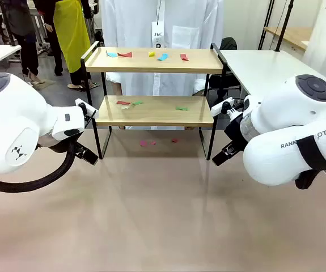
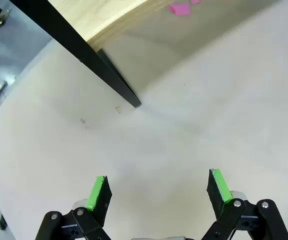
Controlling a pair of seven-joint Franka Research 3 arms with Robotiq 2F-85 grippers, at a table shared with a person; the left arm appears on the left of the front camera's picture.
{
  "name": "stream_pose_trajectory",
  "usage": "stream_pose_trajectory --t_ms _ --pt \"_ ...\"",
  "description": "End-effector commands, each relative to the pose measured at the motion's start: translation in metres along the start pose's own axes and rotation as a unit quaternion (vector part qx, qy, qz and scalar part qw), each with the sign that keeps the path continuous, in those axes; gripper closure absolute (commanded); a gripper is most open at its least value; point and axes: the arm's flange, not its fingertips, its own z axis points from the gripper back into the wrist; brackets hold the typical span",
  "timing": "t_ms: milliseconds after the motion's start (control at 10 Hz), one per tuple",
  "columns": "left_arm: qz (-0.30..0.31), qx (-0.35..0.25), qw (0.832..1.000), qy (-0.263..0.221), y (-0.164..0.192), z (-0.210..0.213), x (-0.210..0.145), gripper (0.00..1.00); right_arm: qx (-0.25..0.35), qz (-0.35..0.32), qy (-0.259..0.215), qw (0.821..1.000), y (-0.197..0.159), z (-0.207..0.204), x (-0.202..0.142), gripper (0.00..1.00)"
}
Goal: Clean the shelf.
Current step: Pick up the Duster handed by the human.
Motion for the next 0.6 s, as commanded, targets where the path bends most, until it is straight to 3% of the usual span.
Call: stream_pose_trajectory --t_ms 0,500 --pt "0.000 0.000 1.000 0.000 0.0000 0.0001 0.0001 0.00 0.000 0.000 0.000 1.000 0.0000 0.0000 0.0000 0.00" --pt "0.000 0.000 1.000 0.000 0.0000 0.0001 0.0001 0.00 0.000 0.000 0.000 1.000 0.0000 0.0000 0.0000 0.00"
